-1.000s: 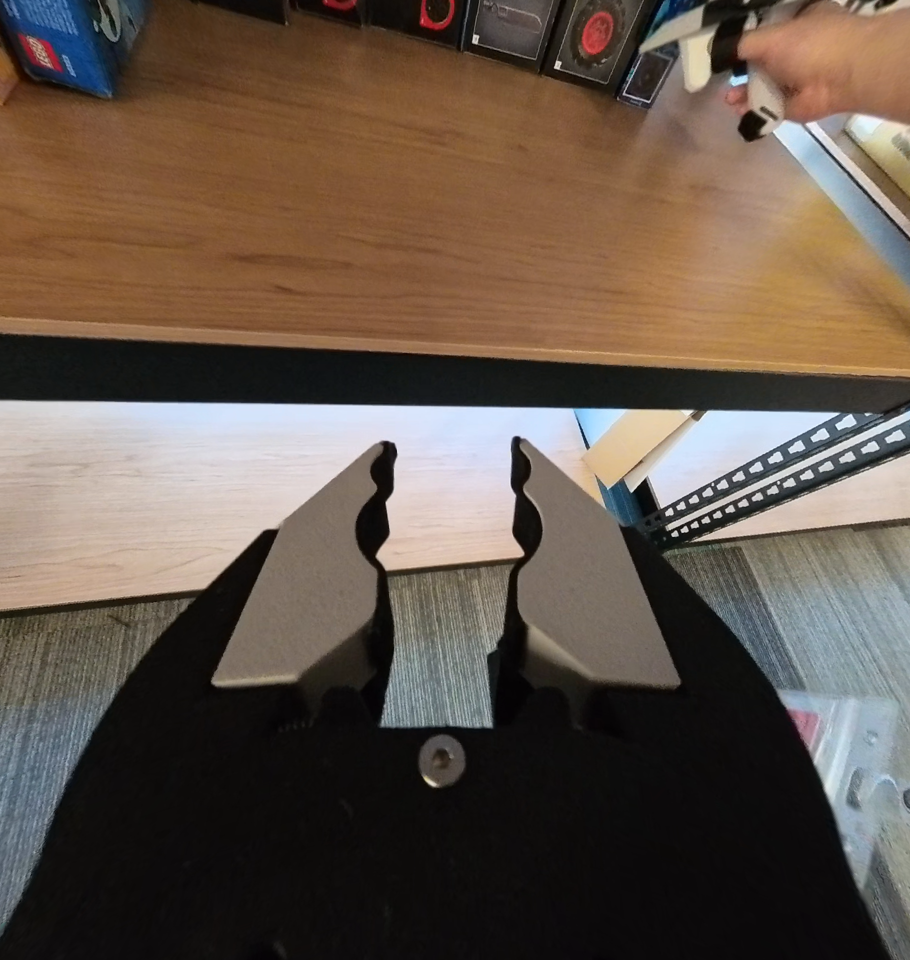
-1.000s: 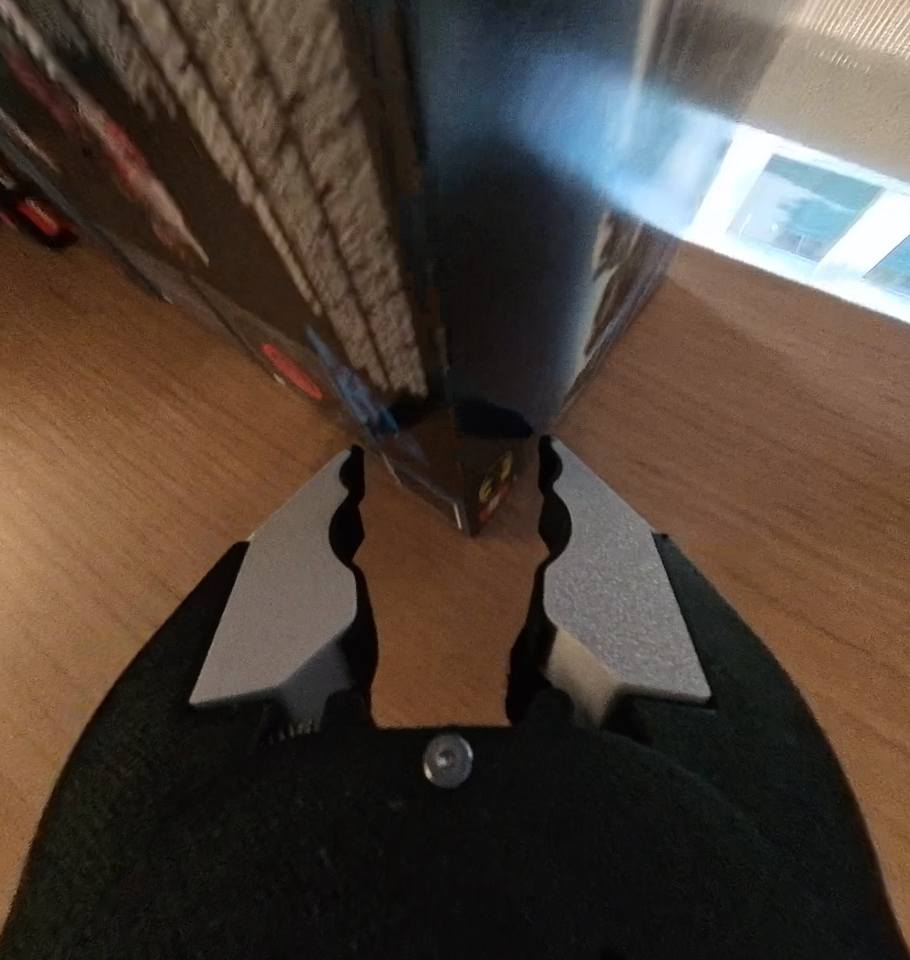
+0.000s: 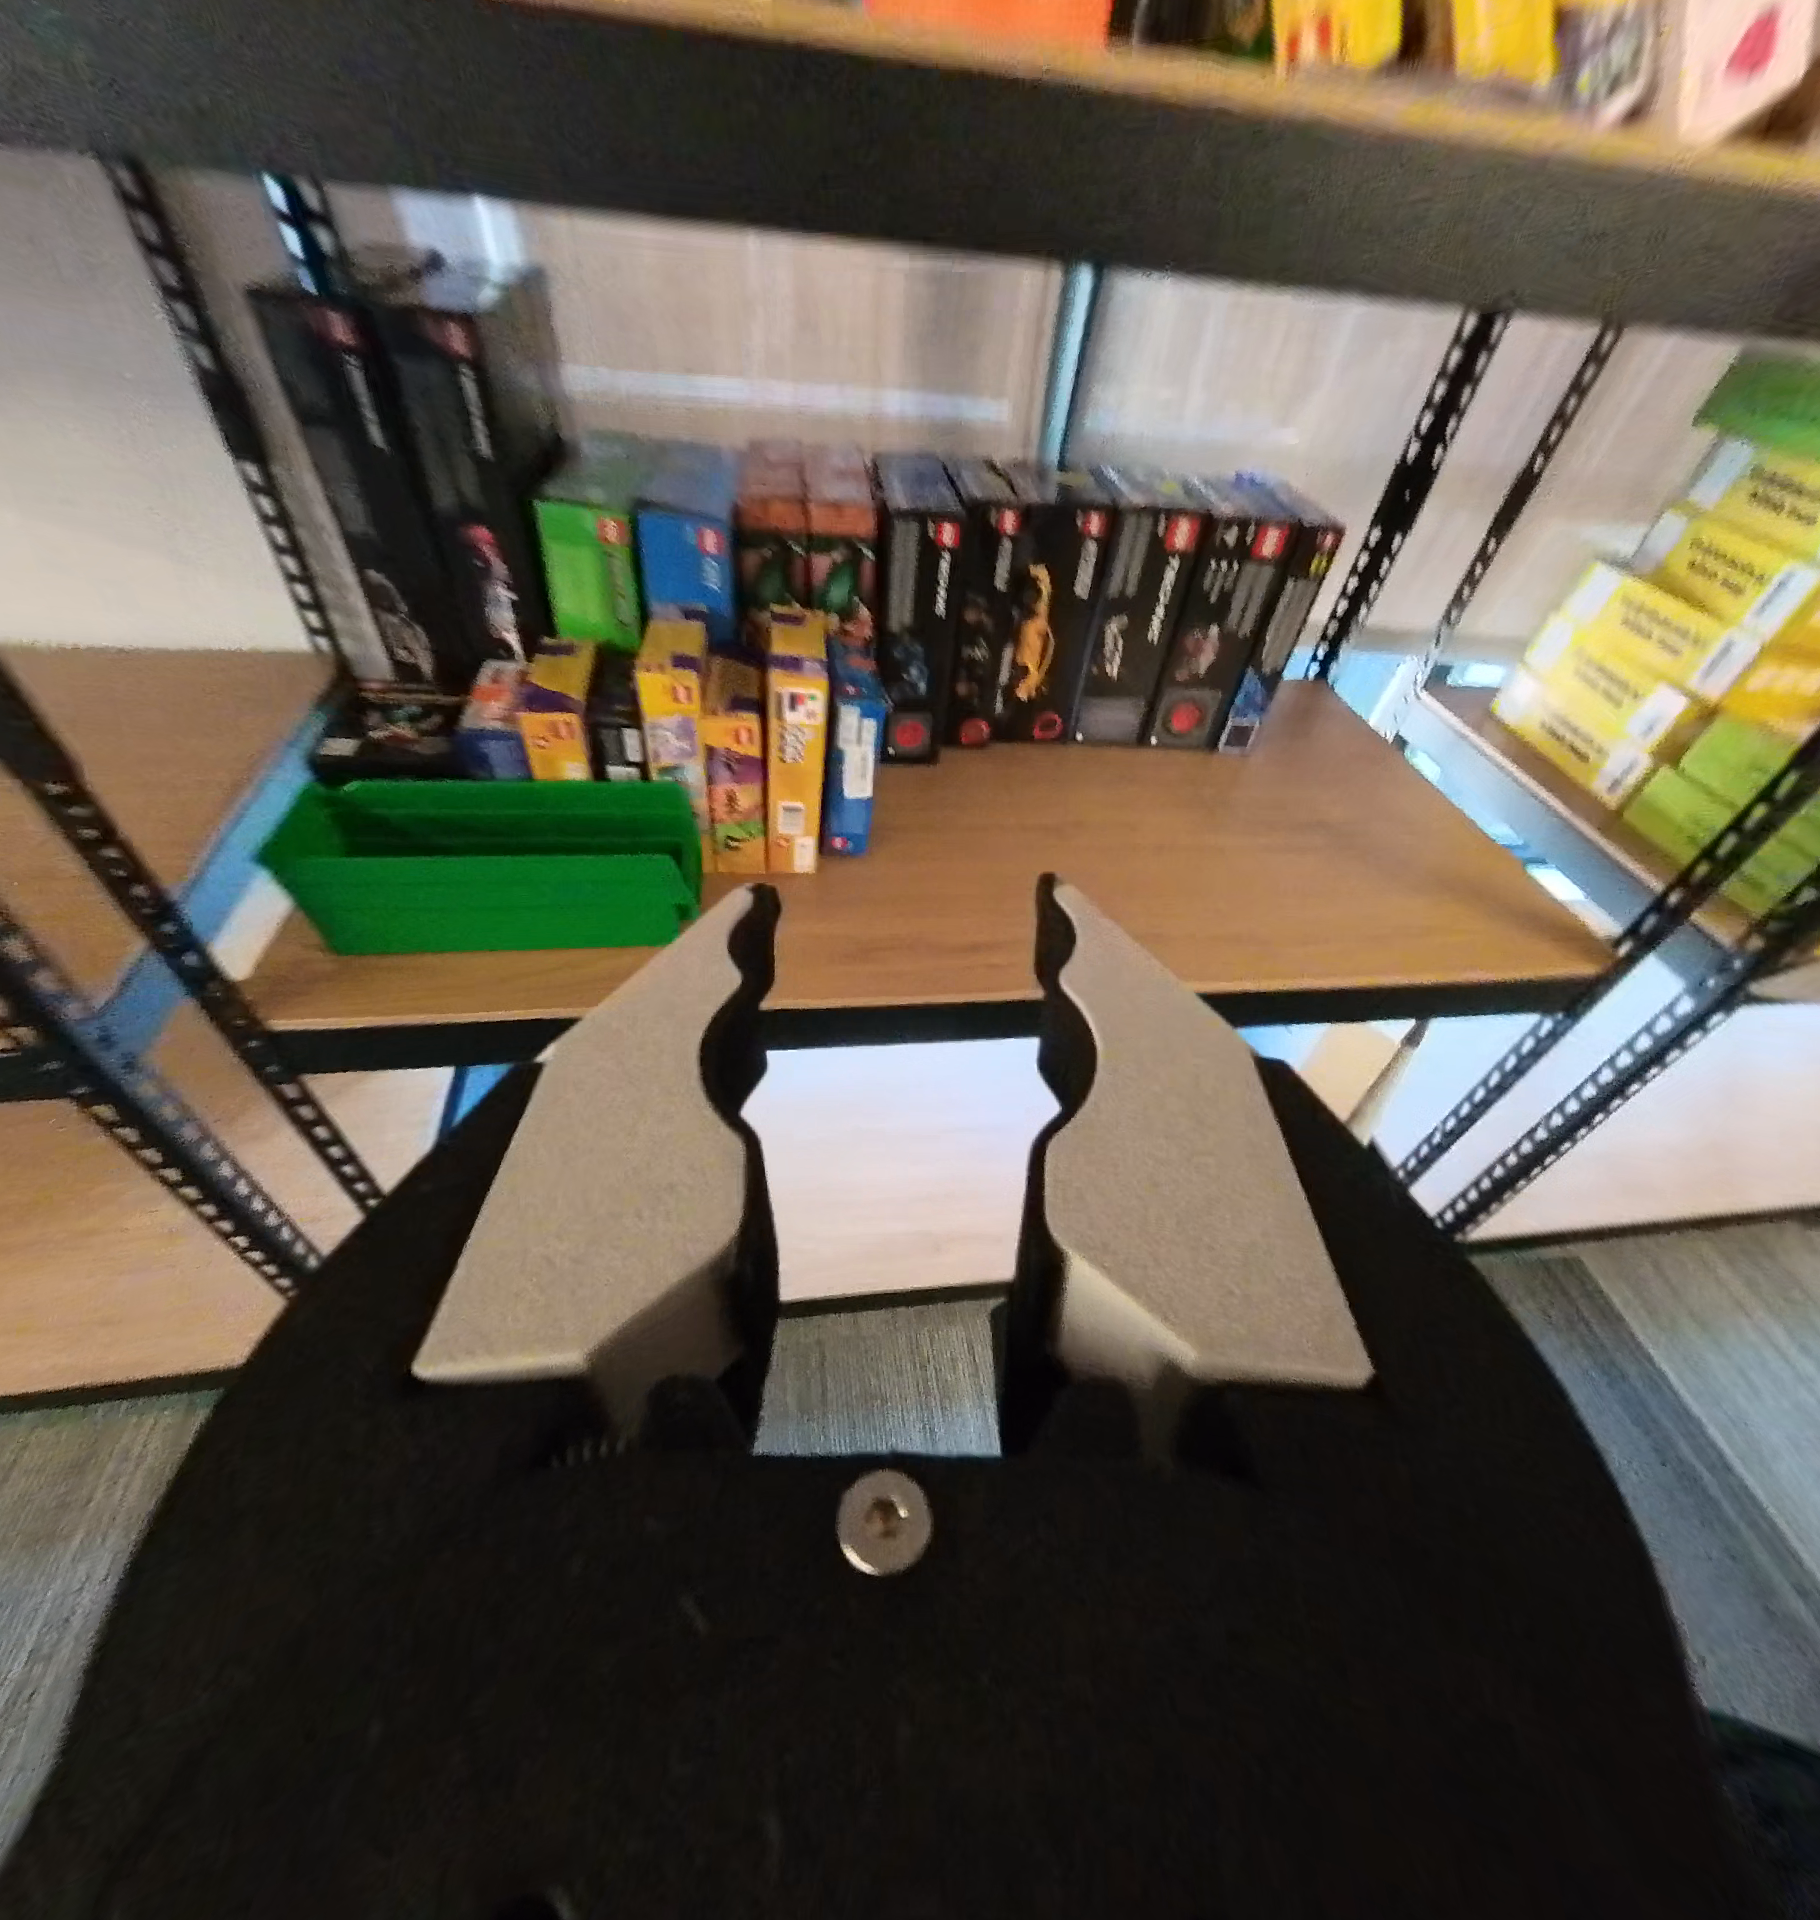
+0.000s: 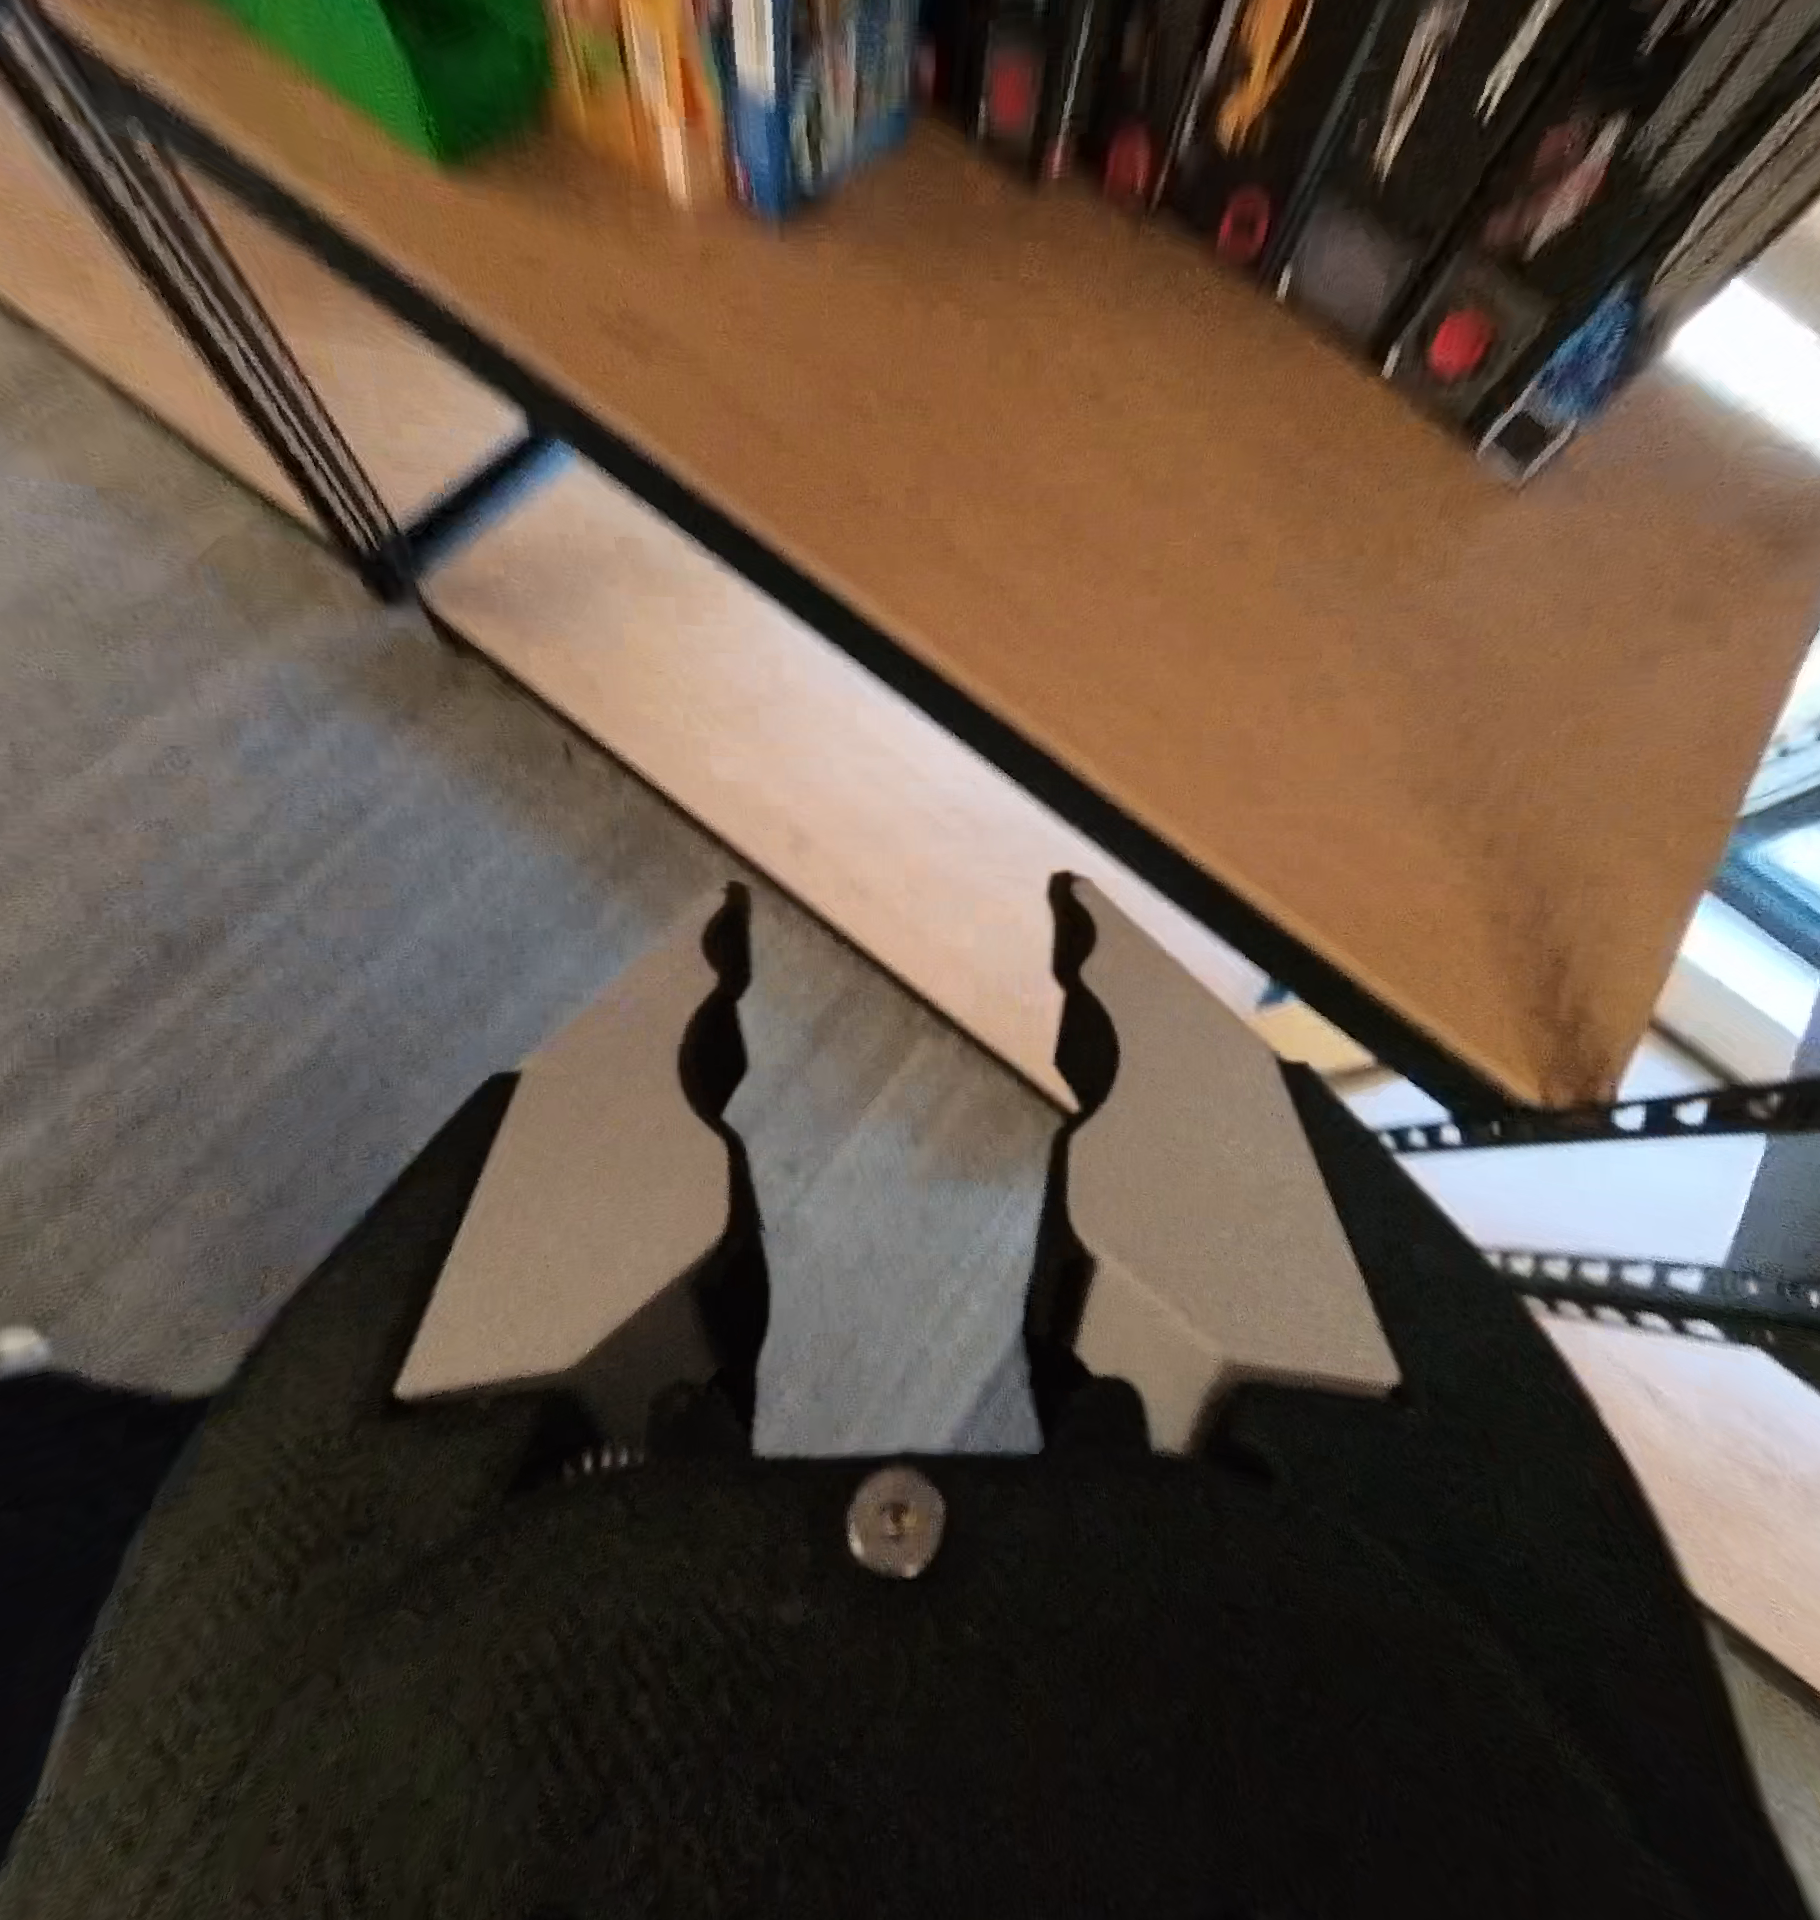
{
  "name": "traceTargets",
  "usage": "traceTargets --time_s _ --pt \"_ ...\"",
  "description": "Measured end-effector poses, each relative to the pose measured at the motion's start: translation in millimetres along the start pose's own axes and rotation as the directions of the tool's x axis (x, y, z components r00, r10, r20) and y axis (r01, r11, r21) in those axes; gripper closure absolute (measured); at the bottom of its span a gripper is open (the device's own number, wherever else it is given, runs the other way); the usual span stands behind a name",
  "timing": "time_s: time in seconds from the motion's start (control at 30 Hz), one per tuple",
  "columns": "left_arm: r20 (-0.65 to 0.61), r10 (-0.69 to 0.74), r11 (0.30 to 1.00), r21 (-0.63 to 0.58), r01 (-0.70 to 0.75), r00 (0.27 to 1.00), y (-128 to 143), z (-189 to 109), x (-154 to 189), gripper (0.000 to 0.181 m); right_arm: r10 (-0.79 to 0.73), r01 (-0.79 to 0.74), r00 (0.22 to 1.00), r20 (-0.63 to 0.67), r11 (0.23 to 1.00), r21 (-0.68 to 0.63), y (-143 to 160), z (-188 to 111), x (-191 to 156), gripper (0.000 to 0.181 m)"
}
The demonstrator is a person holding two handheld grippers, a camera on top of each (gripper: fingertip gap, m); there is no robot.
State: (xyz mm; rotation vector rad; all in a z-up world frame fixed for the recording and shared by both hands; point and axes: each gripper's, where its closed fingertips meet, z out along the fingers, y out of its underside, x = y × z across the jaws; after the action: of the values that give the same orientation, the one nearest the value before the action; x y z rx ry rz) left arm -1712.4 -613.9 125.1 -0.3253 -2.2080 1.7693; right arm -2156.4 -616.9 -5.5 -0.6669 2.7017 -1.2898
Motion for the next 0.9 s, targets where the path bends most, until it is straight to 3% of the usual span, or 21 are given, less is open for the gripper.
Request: traceTargets --time_s 0.1,0.23,0.37,0.5,0.6,0.73,0.83,0.9 --pt "0.045 0.016 0.999 0.042 -0.018 0.999 -34 -47 -16 0.134 0.074 -0.074 0.997 0.009 0.98 0.184 -77 -19 -7 0.101" --pt "0.106 0.05 0.996 0.069 -0.058 0.993 -64 -72 -30 0.134 0.147 -0.163 0.987 0.072 0.906 0.391 -169 -50 -5 0.109" --pt "0.097 -0.002 0.991 0.136 -0.011 0.995 -89 -54 -30 0.134 0.027 -0.082 0.994 0.103 0.811 0.58 -244 -96 0 0.132" --pt "0.066 0.014 0.988 0.154 -0.024 0.998 -115 -9 -20 0.134 -0.045 -0.025 0.995 0.092 0.766 0.642 -281 -118 9 0.131" --pt "0.044 0.107 0.982 0.153 -0.113 0.993 -137 20 -14 0.134 -0.112 0.011 0.988 0.106 0.737 0.675 -296 -118 -1 0.125" --pt "0.084 0.143 0.974 0.165 -0.156 0.986 -156 43 -33 0.133 -0.184 -0.015 0.947 0.262 0.791 0.611 -311 -84 -44 0.121" --pt "0.072 0.094 0.982 0.157 -0.104 0.993 -162 54 -59 0.132 -0.228 -0.062 0.893 0.389 0.793 0.606 -359 -66 -92 0.119" --pt "0.063 0.054 0.981 0.184 -0.065 0.997 -175 59 -85 0.131 -0.324 0.011 0.859 0.397 0.786 0.618 -397 -52 -127 0.12"
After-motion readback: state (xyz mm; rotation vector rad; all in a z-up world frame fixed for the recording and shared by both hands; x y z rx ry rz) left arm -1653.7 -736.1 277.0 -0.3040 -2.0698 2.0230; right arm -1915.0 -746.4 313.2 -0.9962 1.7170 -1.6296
